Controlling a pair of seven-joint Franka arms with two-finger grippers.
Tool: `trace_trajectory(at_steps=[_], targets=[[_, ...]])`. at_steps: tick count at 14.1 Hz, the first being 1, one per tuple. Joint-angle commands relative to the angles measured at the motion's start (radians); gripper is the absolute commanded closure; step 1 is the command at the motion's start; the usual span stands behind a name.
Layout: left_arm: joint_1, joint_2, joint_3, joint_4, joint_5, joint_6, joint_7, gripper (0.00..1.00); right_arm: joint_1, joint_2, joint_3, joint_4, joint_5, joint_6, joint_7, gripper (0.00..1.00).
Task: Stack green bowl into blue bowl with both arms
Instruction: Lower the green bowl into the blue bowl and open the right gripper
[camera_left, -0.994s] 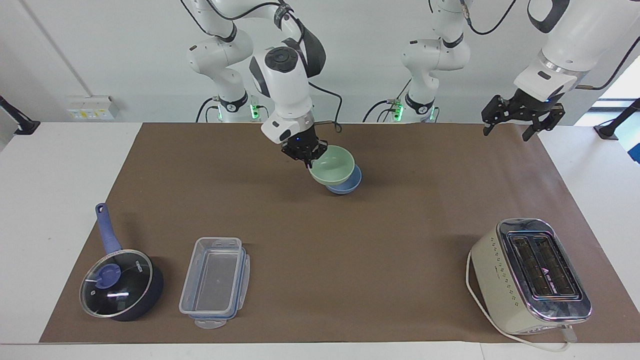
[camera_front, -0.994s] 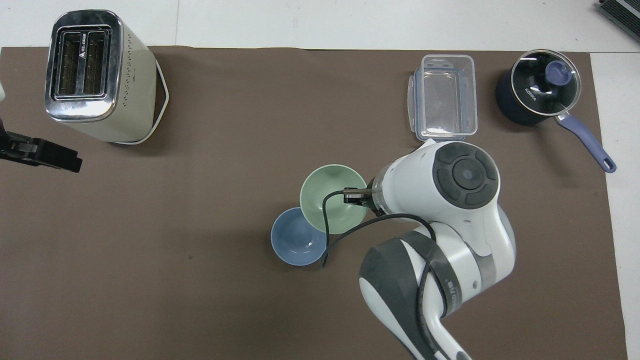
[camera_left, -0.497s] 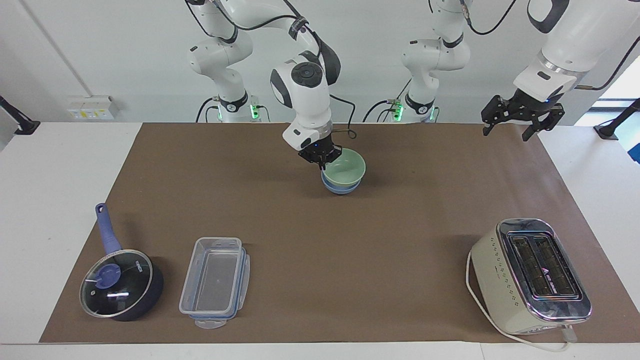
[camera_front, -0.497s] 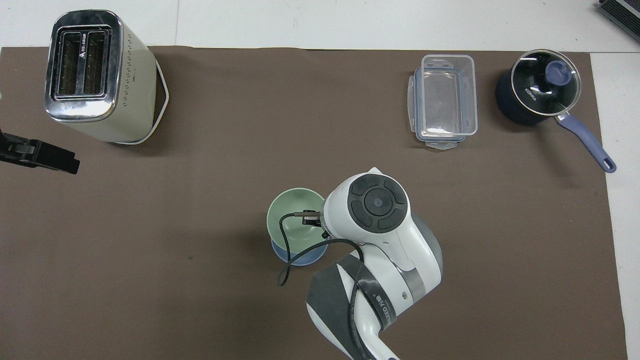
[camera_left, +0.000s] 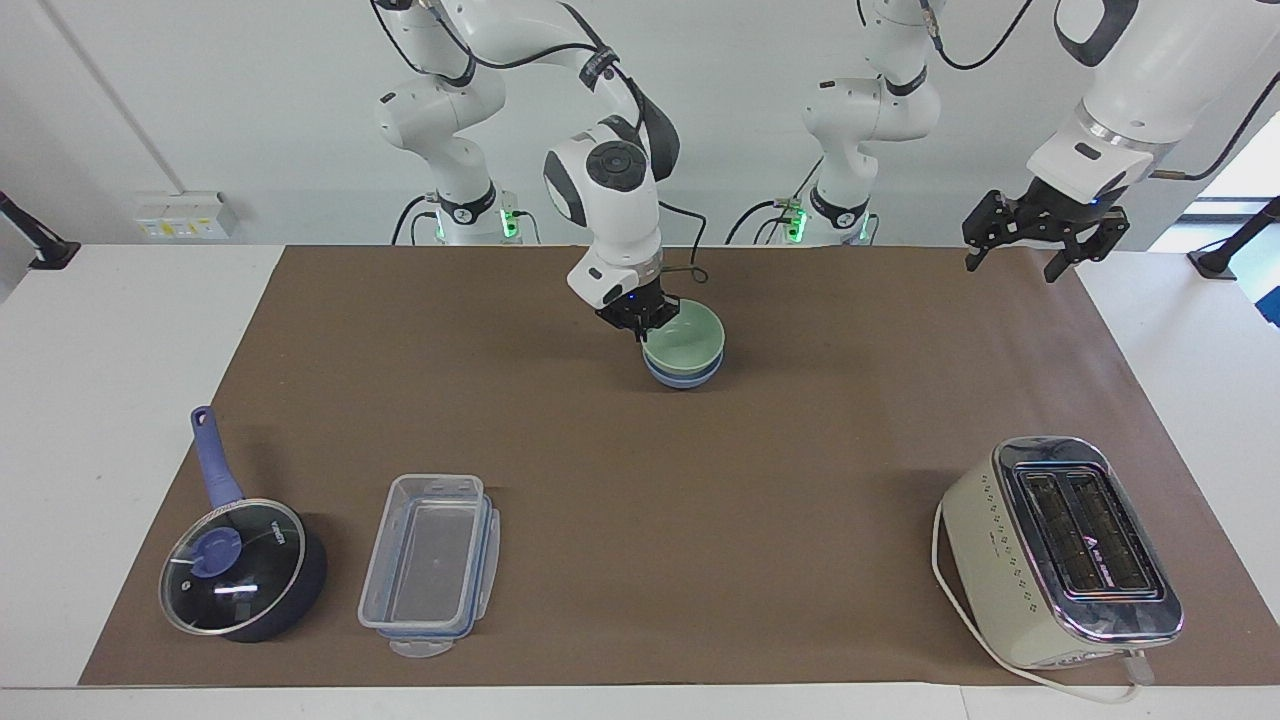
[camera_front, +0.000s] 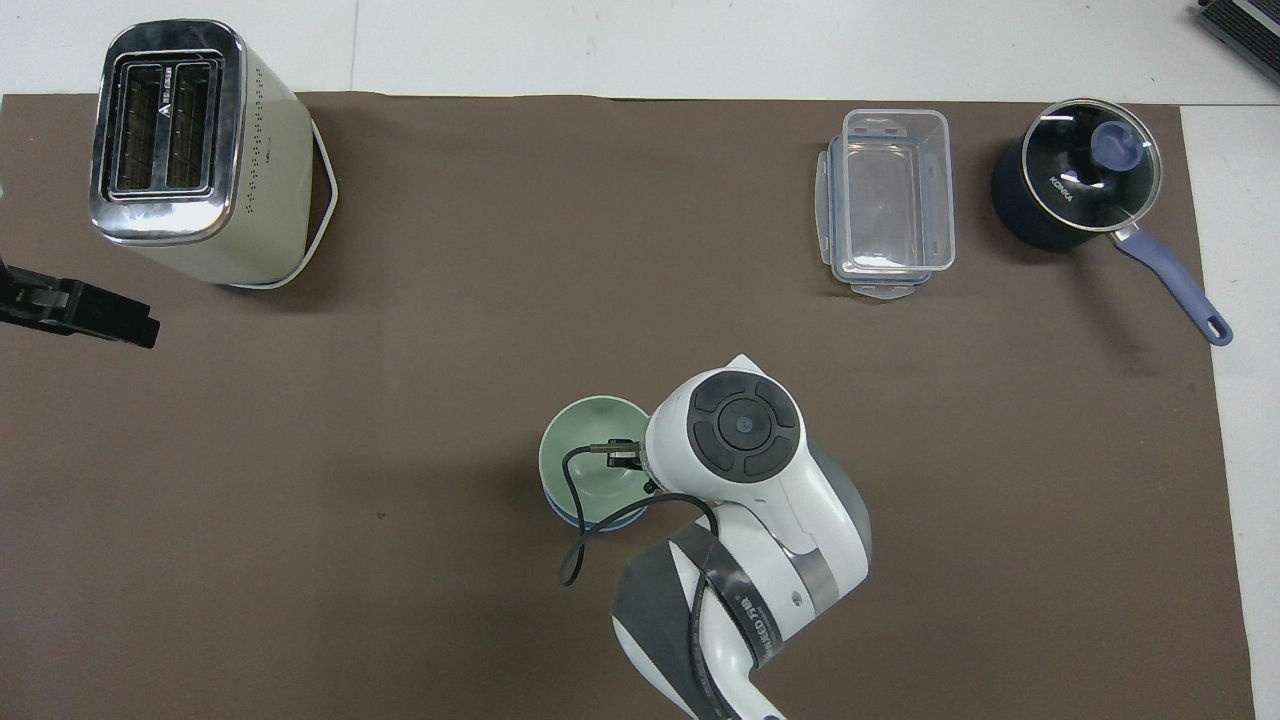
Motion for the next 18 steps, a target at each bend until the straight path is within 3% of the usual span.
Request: trace_trajectory(at_steps=[1, 9, 18], targets=[[0.009, -0.022, -0.008, -0.021, 0.004, -0.004, -0.006, 0.0, 0.005, 0.003, 0.001, -0.022, 0.059, 0.036, -0.027, 1.0], [0.006, -0.022, -0.01, -0.021, 0.004, 0.002, -0.003, 0.0, 0.005, 0.027, 0.001, -0.045, 0.073, 0.102, -0.062, 1.0], [0.0, -0.022, -0.01, -0.021, 0.004, 0.001, -0.005, 0.0, 0.005, 0.016, 0.021, -0.062, 0.073, 0.082, -0.067, 1.0]])
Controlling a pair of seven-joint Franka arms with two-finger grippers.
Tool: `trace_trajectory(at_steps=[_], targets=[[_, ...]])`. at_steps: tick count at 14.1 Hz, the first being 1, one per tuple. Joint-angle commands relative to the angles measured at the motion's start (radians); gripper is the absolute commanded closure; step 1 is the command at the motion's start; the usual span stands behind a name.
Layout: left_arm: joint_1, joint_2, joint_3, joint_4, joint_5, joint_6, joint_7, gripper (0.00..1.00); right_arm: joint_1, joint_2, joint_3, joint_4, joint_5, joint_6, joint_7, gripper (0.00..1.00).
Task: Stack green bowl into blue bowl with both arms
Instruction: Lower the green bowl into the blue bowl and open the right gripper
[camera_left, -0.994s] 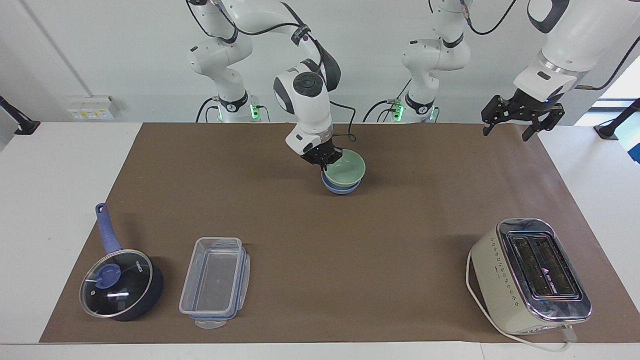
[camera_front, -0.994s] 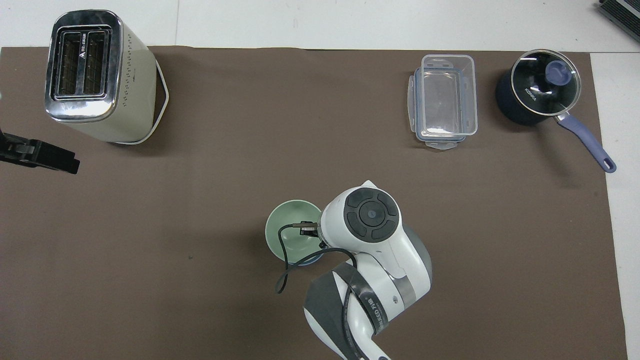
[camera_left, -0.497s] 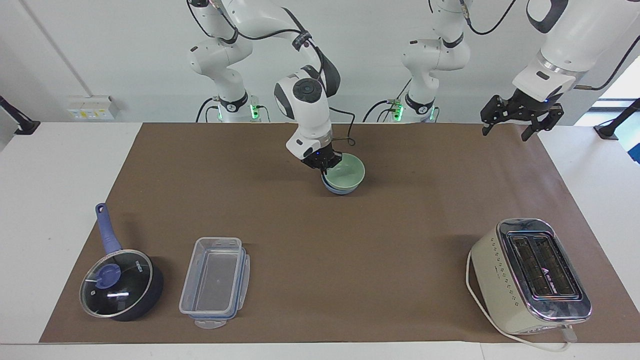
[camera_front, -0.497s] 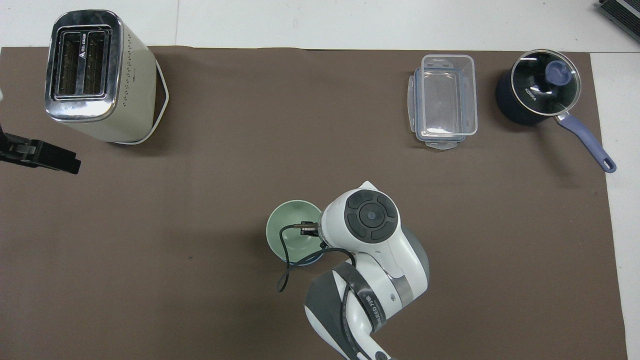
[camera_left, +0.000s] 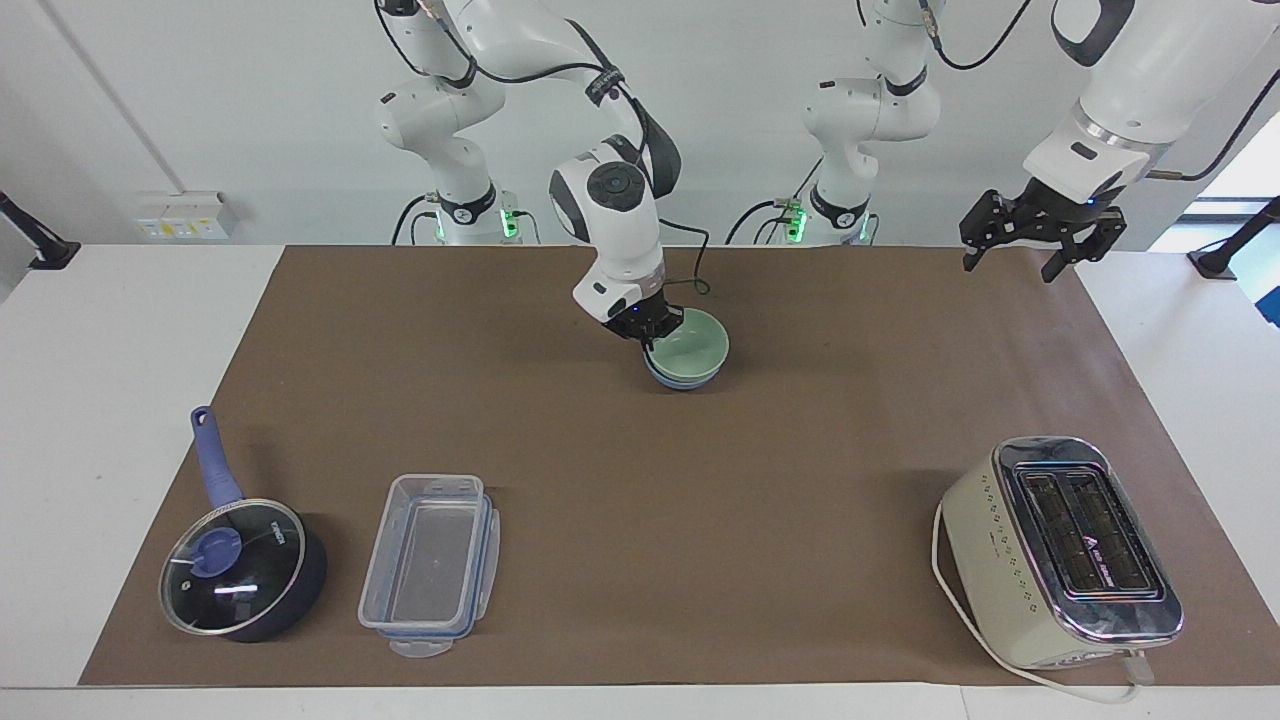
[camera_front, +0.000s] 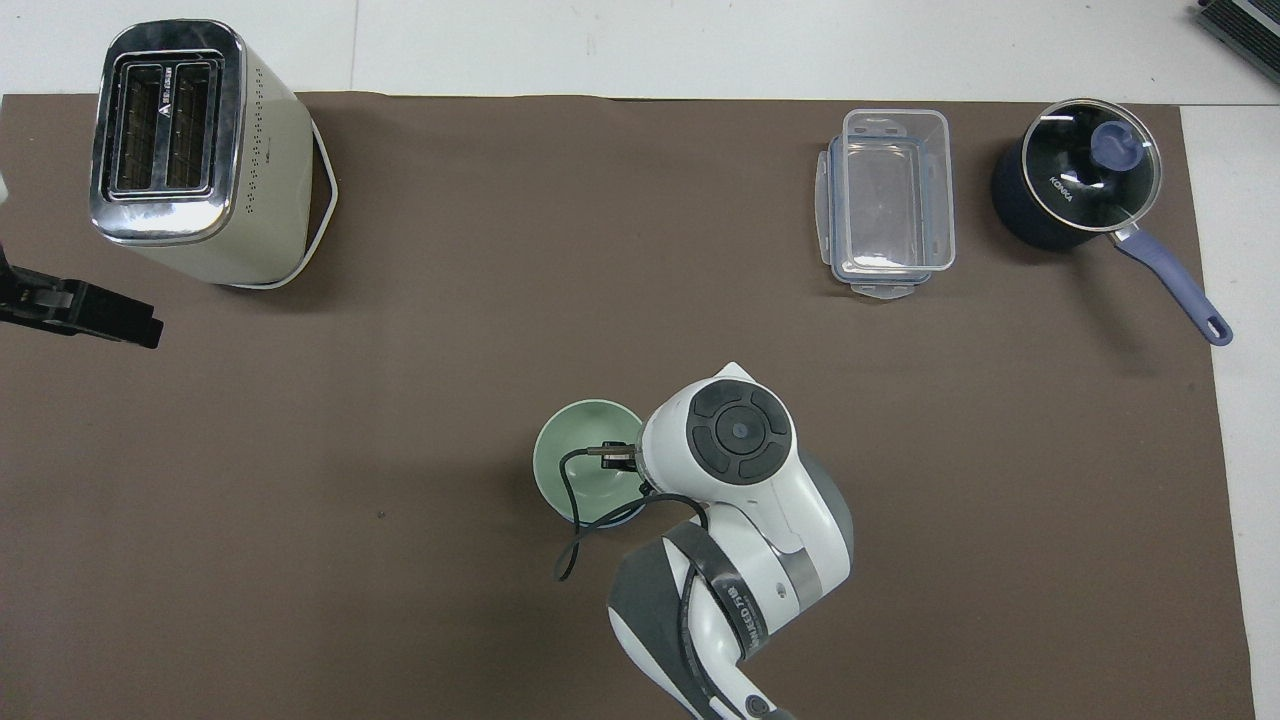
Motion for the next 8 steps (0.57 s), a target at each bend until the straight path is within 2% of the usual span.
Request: trace_trajectory(at_steps=[1, 8], targets=[[0.0, -0.022, -0.003, -0.021, 0.004, 0.001, -0.005, 0.0, -0.002, -0.02, 0.01, -0.03, 0.037, 0.004, -0.039, 1.0], [-0.001, -0.022, -0.003, -0.022, 0.004, 0.001, -0.006, 0.0, -0.011, -0.032, 0.008, -0.066, 0.039, 0.017, -0.093, 1.0]])
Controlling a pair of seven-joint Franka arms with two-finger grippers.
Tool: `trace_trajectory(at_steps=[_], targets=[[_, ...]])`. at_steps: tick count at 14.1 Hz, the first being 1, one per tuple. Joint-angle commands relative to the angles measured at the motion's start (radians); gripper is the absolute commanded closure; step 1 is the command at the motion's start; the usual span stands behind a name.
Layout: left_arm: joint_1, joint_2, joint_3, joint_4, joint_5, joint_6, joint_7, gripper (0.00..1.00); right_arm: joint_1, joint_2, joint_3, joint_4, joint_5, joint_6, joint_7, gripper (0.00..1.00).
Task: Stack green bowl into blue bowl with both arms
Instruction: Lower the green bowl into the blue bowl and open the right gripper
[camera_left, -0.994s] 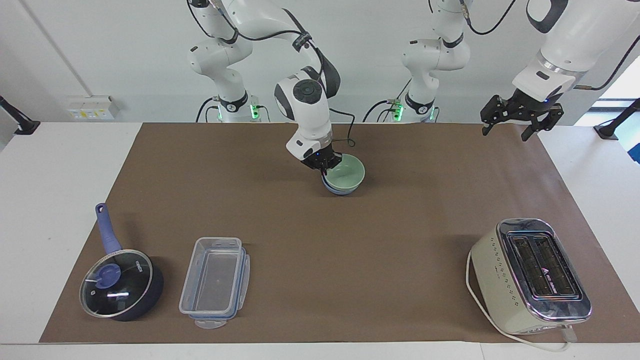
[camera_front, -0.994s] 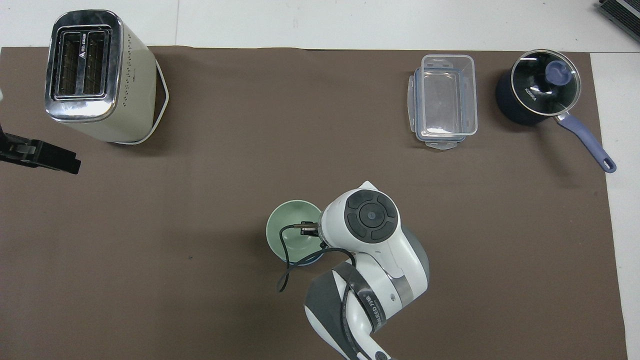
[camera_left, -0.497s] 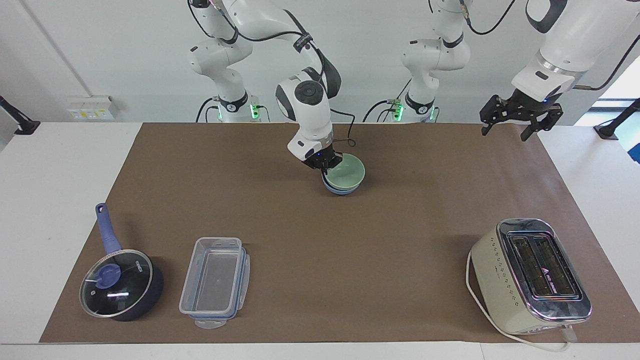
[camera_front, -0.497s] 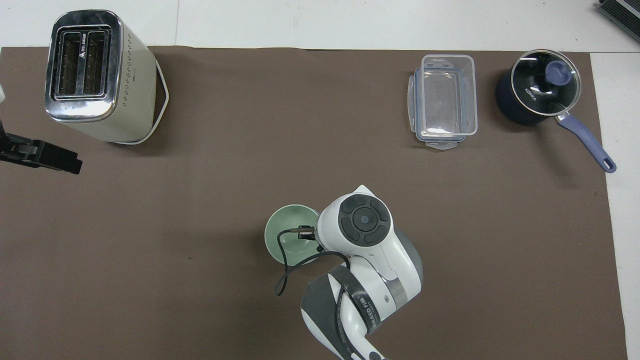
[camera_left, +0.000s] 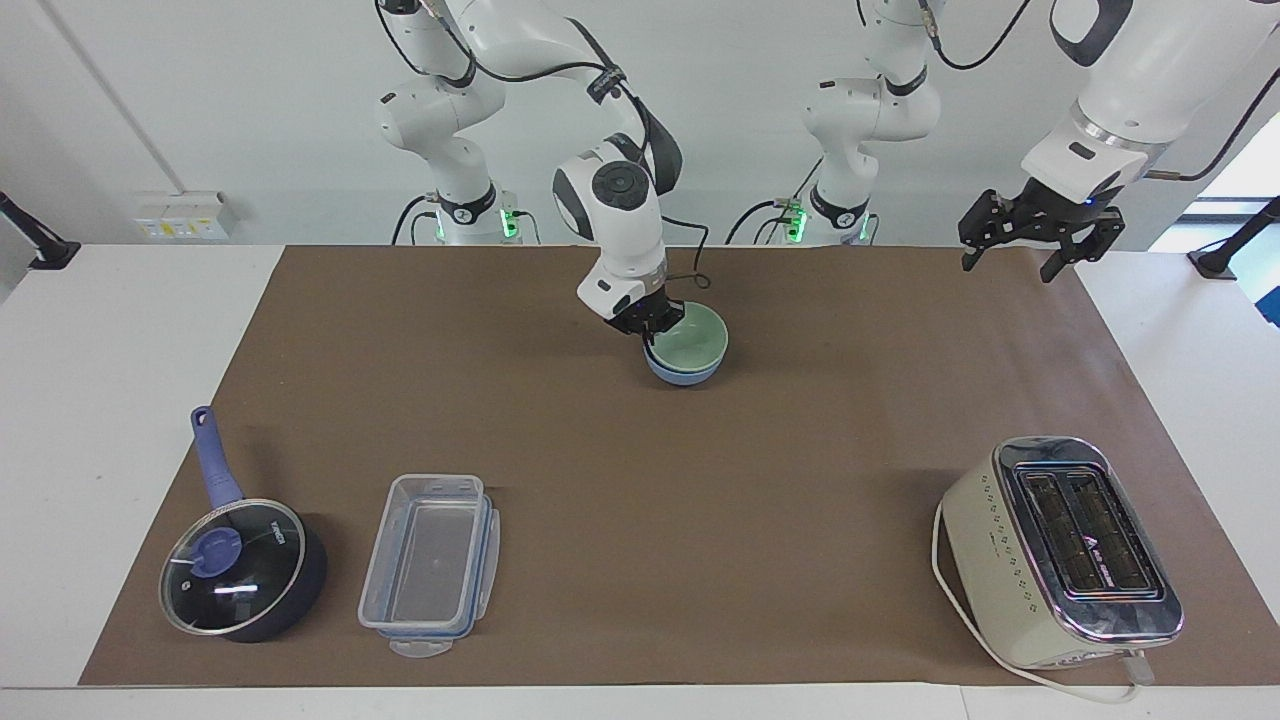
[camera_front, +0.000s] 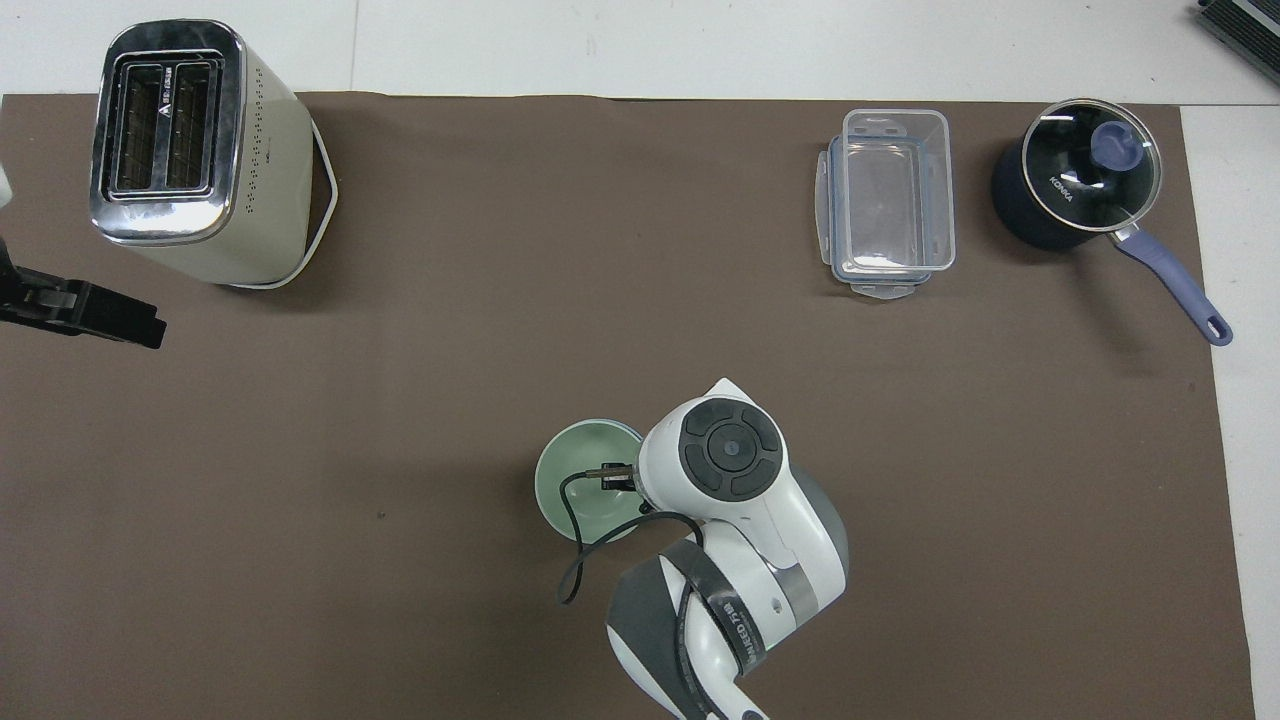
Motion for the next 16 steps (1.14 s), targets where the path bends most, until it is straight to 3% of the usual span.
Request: trace_trajectory(at_steps=[1, 16], targets=[[-0.001, -0.022, -0.001, -0.022, 0.004, 0.001, -0.006, 0.0, -0.01, -0.015, 0.001, -0.029, 0.037, 0.024, -0.052, 1.0], [-0.003, -0.022, -0.001, -0.022, 0.004, 0.001, -0.008, 0.0, -0.011, -0.005, 0.001, -0.022, 0.04, 0.061, -0.044, 1.0]])
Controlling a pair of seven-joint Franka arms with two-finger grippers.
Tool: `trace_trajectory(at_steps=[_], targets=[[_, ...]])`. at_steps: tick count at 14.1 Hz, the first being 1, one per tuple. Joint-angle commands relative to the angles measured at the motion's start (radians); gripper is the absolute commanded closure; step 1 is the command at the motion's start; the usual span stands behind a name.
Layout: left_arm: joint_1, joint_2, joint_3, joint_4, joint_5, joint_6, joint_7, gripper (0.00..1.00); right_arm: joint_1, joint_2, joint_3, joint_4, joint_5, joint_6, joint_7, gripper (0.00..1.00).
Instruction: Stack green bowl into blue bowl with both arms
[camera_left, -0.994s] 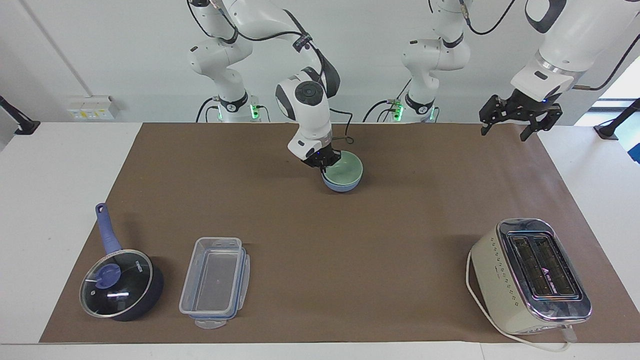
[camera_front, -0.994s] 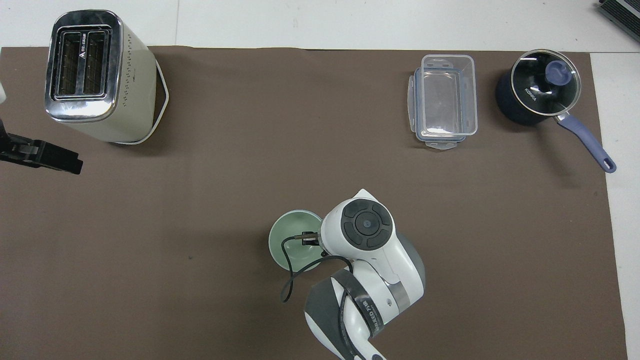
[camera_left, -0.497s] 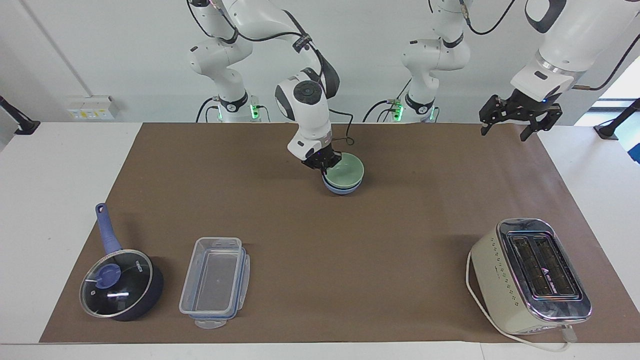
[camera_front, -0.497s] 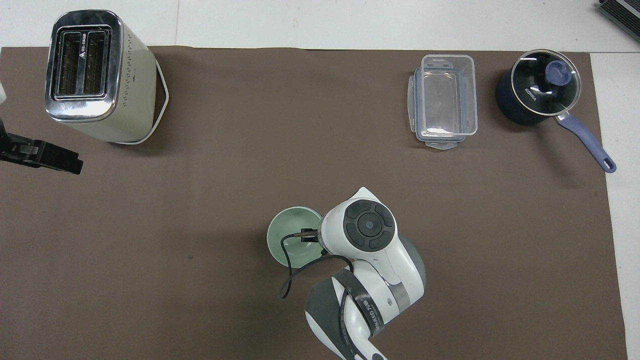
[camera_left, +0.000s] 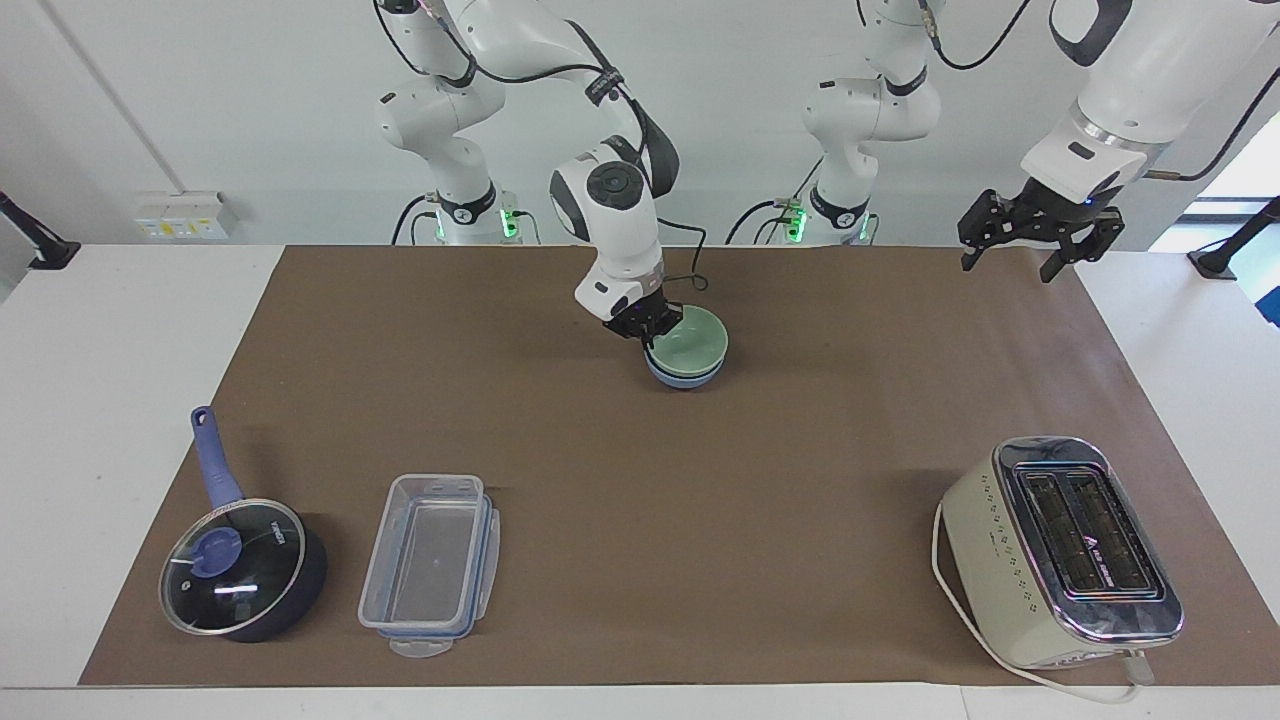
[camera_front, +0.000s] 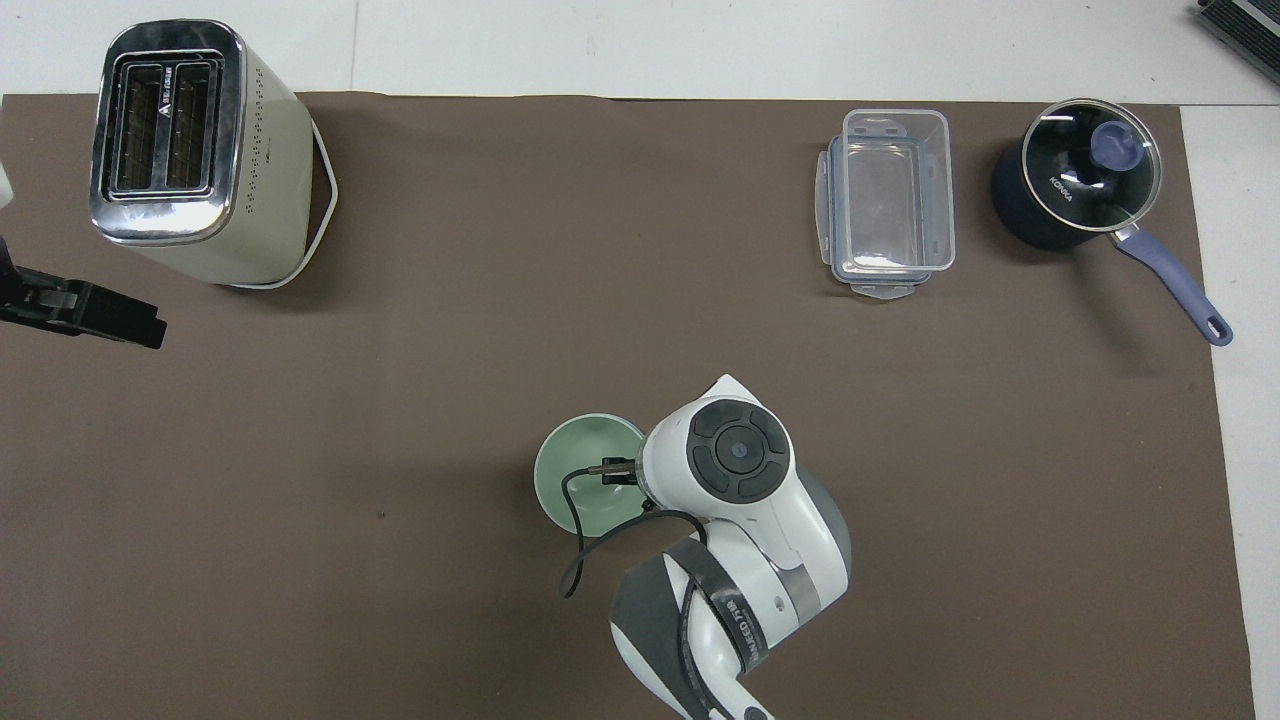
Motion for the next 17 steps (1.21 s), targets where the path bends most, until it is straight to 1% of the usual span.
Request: trace_trajectory(at_steps=[1, 3, 4, 5, 7, 9, 11, 12, 14, 15, 17], targets=[[-0.003, -0.022, 0.0, -0.021, 0.004, 0.001, -0.009, 0.0, -0.01, -0.007, 0.004, -0.013, 0.037, 0.021, -0.033, 0.91], [-0.004, -0.022, 0.0, -0.022, 0.004, 0.001, -0.009, 0.0, -0.01, -0.005, 0.004, -0.012, 0.037, 0.021, -0.024, 0.59], [-0.004, -0.022, 0.0, -0.022, 0.004, 0.001, -0.009, 0.0, -0.009, -0.005, 0.004, -0.01, 0.037, 0.021, -0.022, 0.32], [-0.003, -0.022, 0.0, -0.022, 0.004, 0.001, -0.009, 0.0, -0.006, -0.005, 0.004, -0.006, 0.037, 0.021, -0.022, 0.0], [-0.003, -0.022, 0.0, -0.021, 0.004, 0.002, -0.009, 0.0, -0.01, -0.014, 0.0, 0.026, 0.035, 0.003, -0.022, 0.0], [-0.004, -0.022, 0.0, -0.021, 0.004, 0.002, -0.008, 0.0, -0.024, -0.052, -0.009, 0.036, 0.025, -0.008, -0.015, 0.0], [-0.004, -0.022, 0.0, -0.021, 0.002, 0.002, -0.008, 0.0, -0.078, -0.101, -0.012, 0.043, -0.003, -0.022, -0.015, 0.0], [-0.004, -0.022, 0.0, -0.021, 0.004, 0.004, -0.008, 0.0, -0.113, -0.121, -0.011, 0.06, -0.047, -0.052, -0.015, 0.0], [-0.004, -0.022, -0.002, -0.021, 0.002, 0.004, -0.008, 0.0, -0.177, -0.14, -0.008, 0.126, -0.177, -0.158, -0.015, 0.0], [-0.004, -0.022, -0.002, -0.021, 0.002, 0.004, -0.008, 0.0, -0.208, -0.143, -0.008, 0.163, -0.192, -0.206, -0.021, 0.0], [-0.004, -0.022, -0.002, -0.021, 0.002, 0.005, -0.008, 0.0, -0.268, -0.174, -0.008, 0.207, -0.193, -0.266, -0.032, 0.0]])
